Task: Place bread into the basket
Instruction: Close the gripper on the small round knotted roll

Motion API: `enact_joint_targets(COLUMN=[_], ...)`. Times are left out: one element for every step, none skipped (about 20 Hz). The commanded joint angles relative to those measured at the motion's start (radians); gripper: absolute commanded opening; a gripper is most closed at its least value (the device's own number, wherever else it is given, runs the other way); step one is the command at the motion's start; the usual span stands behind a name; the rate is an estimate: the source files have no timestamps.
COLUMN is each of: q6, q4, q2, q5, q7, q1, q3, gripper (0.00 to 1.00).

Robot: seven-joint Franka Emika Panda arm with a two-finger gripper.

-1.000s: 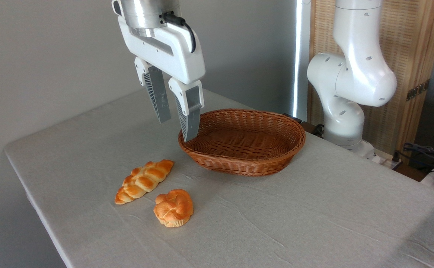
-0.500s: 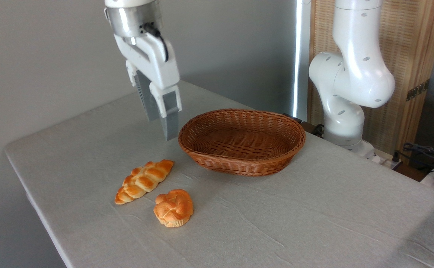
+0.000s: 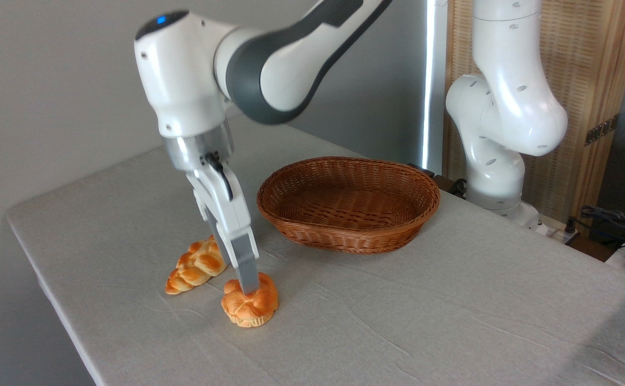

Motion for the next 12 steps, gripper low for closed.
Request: enact_joint_targets(q6=[0.035,0.041,0.045,0.047,0.047,0.047,0.047,0.047,0.046,0.046,0.047,0.047], q4=[-0.012,-0.012,-0.012,-0.012,-0.012,-0.012,-0.012,-0.012,-0.012,-0.012,-0.012,-0.010], q2=[0.028,0.033,0.034,0.036,0.036,0.036,0.040,0.040,0.042,0.043,0.043,0.042], q5=[0.071,0.073,0.073,0.074,0.076,0.074,0.076,0.076,0.076,0.074,0.074,0.076], q7=[-0.002,-0.002,-0.005,-0.005,-0.005,-0.005,-0.005,-0.005,-0.005,-0.005,-0.004,-0.004], q1=[-0.008,-0.008,-0.008,-0.008,-0.008,-0.008,-0.008,-0.008,-0.008,-0.008,-0.008,-0.008], q3=[0.009,0.009,0.009,0.009,0.009,0.009,0.009,0.009,0.009,0.009,0.009,0.009], gripper=[1.00,1.00,1.00,0.99,0.92,0.82,0.77,0.63,0.48,0.37,0.28,0.24])
